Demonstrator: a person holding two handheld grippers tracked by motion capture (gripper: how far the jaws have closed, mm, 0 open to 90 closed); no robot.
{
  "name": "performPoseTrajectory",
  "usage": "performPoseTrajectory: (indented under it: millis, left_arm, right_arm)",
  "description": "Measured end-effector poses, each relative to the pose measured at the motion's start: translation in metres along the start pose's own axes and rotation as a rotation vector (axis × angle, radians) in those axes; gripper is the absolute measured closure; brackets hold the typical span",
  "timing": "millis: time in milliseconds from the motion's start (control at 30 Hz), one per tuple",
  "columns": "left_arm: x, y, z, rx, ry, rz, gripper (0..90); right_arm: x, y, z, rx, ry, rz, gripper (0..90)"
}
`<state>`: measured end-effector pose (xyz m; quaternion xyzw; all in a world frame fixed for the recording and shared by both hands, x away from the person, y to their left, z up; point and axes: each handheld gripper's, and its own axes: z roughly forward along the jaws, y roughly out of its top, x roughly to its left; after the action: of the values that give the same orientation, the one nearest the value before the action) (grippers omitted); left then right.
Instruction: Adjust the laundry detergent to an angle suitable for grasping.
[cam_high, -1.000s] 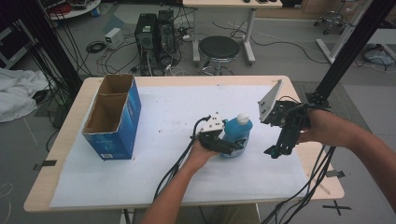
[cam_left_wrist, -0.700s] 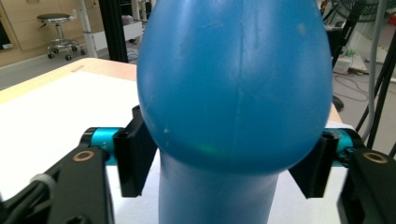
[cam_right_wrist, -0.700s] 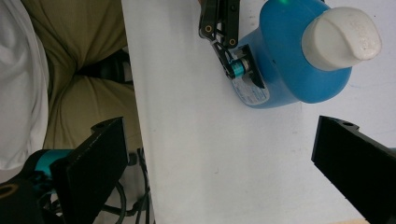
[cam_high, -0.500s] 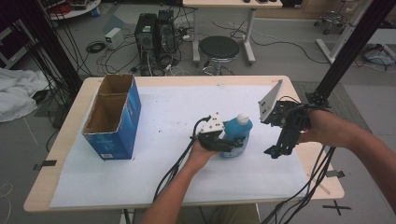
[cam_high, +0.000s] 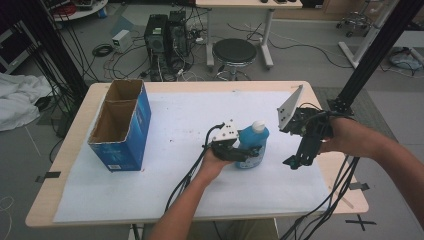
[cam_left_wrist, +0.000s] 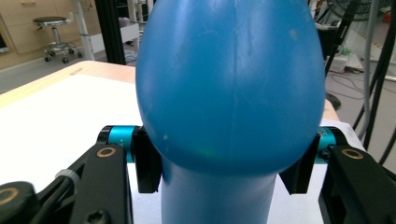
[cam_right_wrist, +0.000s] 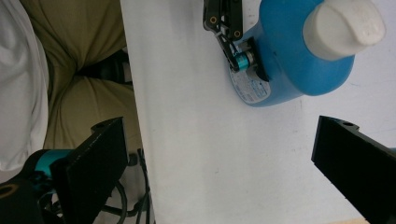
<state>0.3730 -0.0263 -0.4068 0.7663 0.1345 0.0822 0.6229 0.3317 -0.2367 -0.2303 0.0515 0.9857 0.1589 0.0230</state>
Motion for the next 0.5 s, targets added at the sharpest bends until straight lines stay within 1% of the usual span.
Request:
performPoseTrajectory:
  millis: [133, 233, 267, 333, 367, 400, 500]
  left_arm:
    - [0.001, 0.003, -0.005, 0.012, -0.021, 0.017, 43.5]
    - [0.004, 0.009, -0.014, 0.016, -0.041, 0.035, 43.6]
    - [0.004, 0.009, -0.014, 0.016, -0.041, 0.035, 43.6]
    - [0.005, 0.013, -0.017, 0.024, -0.049, 0.051, 43.7]
    - [0.007, 0.015, -0.021, 0.025, -0.060, 0.055, 43.8]
    - [0.007, 0.015, -0.021, 0.025, -0.060, 0.055, 43.9]
    - [0.010, 0.020, -0.026, 0.026, -0.082, 0.067, 44.0]
  right_arm:
    - [0.000, 0.001, 0.000, -0.002, 0.001, -0.006, 2.9]
    - [0.000, 0.001, 0.000, -0.001, 0.000, -0.006, 2.9]
    - [0.000, 0.001, 0.000, -0.001, 0.000, -0.006, 2.9]
    - [0.000, 0.001, 0.001, -0.001, 0.000, -0.005, 2.9]
    - [0.001, 0.002, 0.001, 0.000, 0.001, -0.008, 2.9]
    - [0.001, 0.002, 0.001, 0.000, 0.001, -0.008, 2.9]
    - [0.001, 0.003, 0.001, 0.003, 0.002, -0.009, 2.9]
